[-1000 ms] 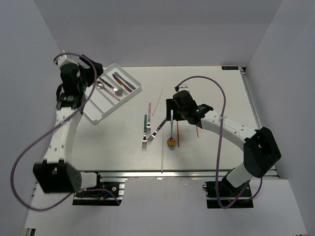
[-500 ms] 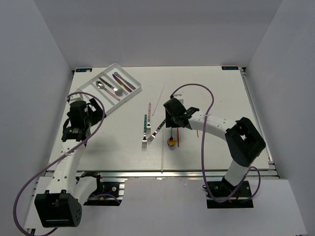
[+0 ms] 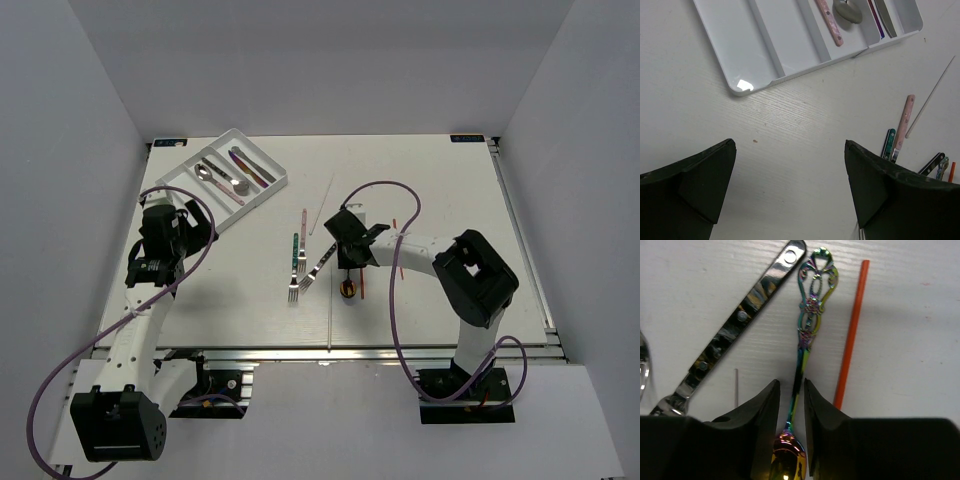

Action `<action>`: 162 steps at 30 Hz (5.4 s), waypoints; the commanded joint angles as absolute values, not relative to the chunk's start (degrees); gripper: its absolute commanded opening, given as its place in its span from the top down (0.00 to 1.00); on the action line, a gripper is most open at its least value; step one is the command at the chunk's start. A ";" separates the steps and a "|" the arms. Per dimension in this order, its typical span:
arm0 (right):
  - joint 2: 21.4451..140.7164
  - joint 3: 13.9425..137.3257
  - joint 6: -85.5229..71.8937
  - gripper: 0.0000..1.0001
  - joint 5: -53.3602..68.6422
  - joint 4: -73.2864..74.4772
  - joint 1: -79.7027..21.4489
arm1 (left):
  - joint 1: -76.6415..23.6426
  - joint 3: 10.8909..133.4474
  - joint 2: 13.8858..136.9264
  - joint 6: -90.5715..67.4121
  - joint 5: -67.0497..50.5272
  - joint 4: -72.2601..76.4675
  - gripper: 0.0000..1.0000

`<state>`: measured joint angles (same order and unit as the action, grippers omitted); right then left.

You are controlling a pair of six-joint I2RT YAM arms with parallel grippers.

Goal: Sort the eating utensils into containers

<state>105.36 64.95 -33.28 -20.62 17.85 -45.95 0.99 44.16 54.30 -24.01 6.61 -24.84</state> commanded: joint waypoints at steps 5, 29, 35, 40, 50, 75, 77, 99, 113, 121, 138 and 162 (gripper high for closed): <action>107.84 62.67 -35.33 0.87 -20.30 15.82 -46.32 | 0.79 45.44 54.14 -23.20 5.01 -24.26 0.02; 84.04 58.01 -30.32 1.00 -2.48 2.12 -46.49 | -13.96 32.44 61.34 -51.41 -29.71 24.33 0.02; 80.68 57.92 -29.53 1.00 7.11 -2.55 -47.46 | -18.63 34.62 63.10 -51.51 -26.72 27.95 0.02; 79.80 58.45 -29.79 1.00 7.64 -2.90 -48.95 | -22.49 37.52 66.70 -46.77 -21.90 20.15 0.02; 80.51 59.59 -30.23 1.00 9.05 -4.39 -50.19 | -25.40 37.70 70.93 -48.08 -24.26 24.17 0.56; 93.41 65.64 -35.59 0.39 -16.95 9.40 -59.06 | -25.31 51.76 55.56 -26.48 15.98 -25.21 0.02; 96.23 68.45 -36.21 0.40 -18.54 10.71 -60.29 | -25.31 51.07 53.01 -24.88 19.41 -26.71 0.02; 116.54 82.44 -41.66 0.83 -27.16 17.58 -64.95 | -25.31 45.70 47.37 -21.01 21.36 -28.12 0.02; 109.78 80.60 -42.01 1.00 -29.44 16.61 -65.30 | -25.31 45.79 47.37 -20.92 20.83 -28.04 0.02; 106.53 78.49 -40.08 1.00 -31.63 17.49 -65.39 | -25.22 45.88 47.64 -21.44 18.28 -27.42 0.02; 75.42 56.69 -28.30 1.00 15.70 -12.30 -52.75 | -25.22 21.90 46.23 -52.99 -26.54 35.62 0.02; 74.44 54.49 -33.31 1.00 26.37 -19.07 -46.59 | -25.22 26.09 52.65 -53.28 -29.37 42.12 1.00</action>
<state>75.26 54.83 -32.82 27.29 -15.53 -48.64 -24.93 21.61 53.58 -57.32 -30.57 47.99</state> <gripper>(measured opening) 0.005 0.026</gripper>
